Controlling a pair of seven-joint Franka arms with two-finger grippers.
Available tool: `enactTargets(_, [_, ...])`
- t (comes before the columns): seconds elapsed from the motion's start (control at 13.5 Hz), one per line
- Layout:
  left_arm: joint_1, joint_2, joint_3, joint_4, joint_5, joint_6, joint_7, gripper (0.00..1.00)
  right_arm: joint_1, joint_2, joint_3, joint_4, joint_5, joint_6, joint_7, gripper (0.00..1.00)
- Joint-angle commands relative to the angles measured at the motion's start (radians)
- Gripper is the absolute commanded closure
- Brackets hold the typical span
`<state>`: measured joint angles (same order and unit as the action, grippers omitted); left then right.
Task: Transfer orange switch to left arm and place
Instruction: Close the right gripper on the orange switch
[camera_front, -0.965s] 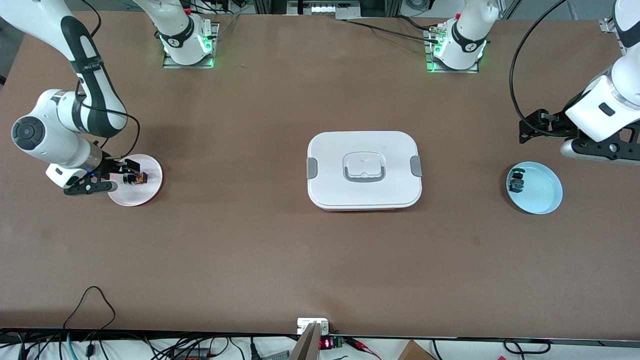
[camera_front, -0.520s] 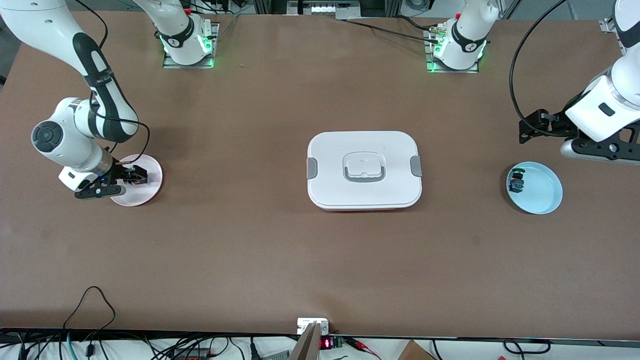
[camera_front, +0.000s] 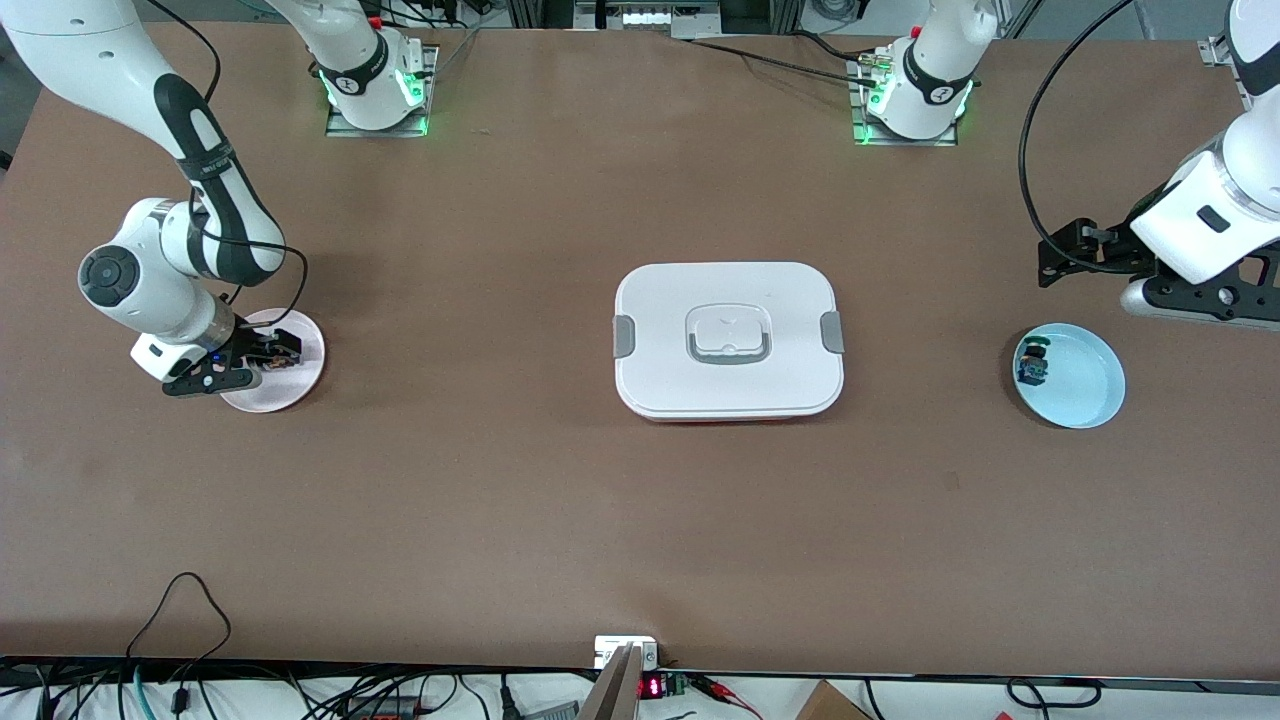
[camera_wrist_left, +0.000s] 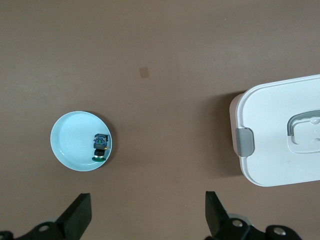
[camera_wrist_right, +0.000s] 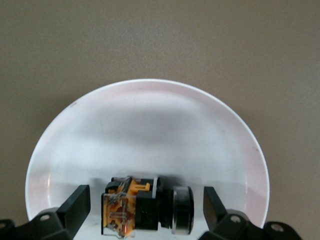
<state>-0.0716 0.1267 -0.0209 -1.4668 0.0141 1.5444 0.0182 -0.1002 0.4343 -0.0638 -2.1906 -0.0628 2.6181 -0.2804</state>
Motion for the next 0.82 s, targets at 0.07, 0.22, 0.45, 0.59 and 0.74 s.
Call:
enactTargets(0.07, [-0.005, 0.014, 0.003, 0.031, -0.002, -0.015, -0.011, 0.0, -0.016, -0.011, 0.009, -0.026, -0.006, 0.023, -0.034, 0.0])
enactTargets(0.22, [-0.005, 0.014, 0.003, 0.033, -0.002, -0.015, -0.009, 0.0, -0.018, -0.011, 0.009, -0.026, -0.006, 0.023, -0.04, 0.0])
enactTargets(0.45, [-0.005, 0.014, 0.003, 0.031, -0.002, -0.015, -0.011, 0.0, -0.019, -0.009, 0.007, -0.026, -0.006, 0.023, -0.057, 0.02])
enactTargets(0.59, [-0.005, 0.014, 0.003, 0.031, -0.002, -0.015, -0.009, 0.0, -0.023, -0.009, 0.007, -0.026, -0.006, 0.023, -0.08, 0.12])
enactTargets(0.74, [-0.013, 0.014, 0.003, 0.033, 0.0, -0.015, -0.011, 0.0, -0.032, -0.009, 0.007, -0.026, -0.006, 0.022, -0.111, 0.37])
